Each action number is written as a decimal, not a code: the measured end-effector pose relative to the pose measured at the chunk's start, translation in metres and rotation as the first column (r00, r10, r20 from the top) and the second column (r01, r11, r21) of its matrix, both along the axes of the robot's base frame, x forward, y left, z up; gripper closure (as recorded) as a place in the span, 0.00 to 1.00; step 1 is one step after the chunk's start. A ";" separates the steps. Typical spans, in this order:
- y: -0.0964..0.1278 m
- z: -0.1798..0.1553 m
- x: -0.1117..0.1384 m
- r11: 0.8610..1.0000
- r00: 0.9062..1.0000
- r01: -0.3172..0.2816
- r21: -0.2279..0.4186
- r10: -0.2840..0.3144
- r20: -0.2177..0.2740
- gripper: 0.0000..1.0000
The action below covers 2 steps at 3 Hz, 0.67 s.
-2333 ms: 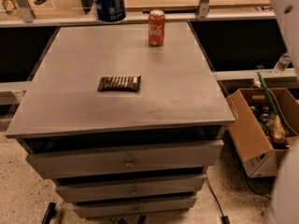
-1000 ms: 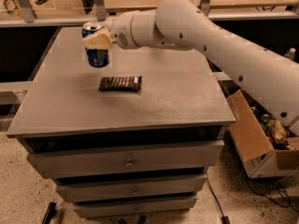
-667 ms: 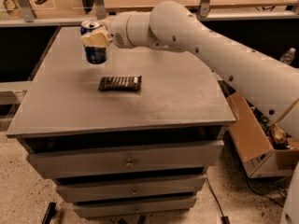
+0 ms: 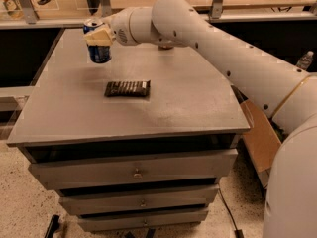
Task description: Pick pepsi can
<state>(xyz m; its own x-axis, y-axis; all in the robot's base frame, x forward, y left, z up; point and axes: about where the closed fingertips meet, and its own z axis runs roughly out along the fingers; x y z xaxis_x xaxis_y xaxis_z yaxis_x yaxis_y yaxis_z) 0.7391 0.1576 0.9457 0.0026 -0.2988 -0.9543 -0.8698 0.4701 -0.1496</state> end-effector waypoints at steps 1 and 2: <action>0.000 0.002 0.004 1.000 1.000 -0.003 -0.005 0.003 0.005 0.87; 0.001 0.006 0.010 1.000 1.000 -0.004 -0.004 0.004 0.003 0.63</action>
Offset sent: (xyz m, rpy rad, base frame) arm 0.0177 -0.0052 0.0131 -0.0012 -0.0020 -0.0055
